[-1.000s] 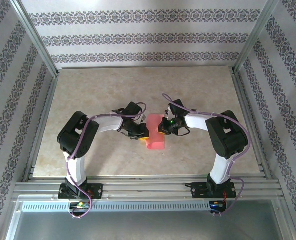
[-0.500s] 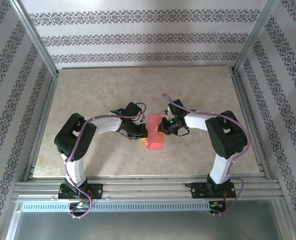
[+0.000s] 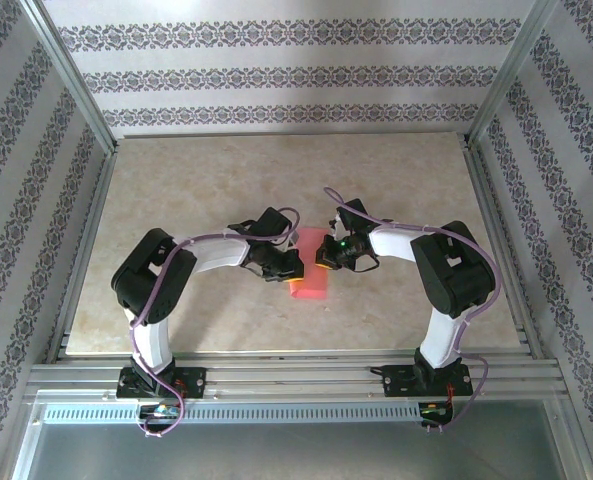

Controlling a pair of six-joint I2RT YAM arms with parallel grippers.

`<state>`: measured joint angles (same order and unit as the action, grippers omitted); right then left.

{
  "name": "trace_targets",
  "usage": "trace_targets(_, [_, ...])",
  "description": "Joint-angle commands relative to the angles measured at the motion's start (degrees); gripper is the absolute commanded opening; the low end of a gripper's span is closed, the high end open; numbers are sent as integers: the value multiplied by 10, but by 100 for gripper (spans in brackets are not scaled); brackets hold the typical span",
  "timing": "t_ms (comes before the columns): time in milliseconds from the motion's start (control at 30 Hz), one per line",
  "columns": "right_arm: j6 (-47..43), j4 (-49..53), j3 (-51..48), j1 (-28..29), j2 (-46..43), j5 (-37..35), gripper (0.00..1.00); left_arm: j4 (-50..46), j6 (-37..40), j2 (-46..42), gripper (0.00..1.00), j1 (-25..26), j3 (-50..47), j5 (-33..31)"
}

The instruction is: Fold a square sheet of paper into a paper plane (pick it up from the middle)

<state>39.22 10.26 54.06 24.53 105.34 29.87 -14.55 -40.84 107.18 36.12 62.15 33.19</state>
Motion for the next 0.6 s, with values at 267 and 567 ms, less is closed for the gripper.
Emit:
trace_targets(267, [6,64,-35,12,62,-82,4,-5,0,-18,13,8,-83,-4])
trace_targets(567, [4,66,-33,12,63,-83,4,2,11,-82,13,9,-134,1])
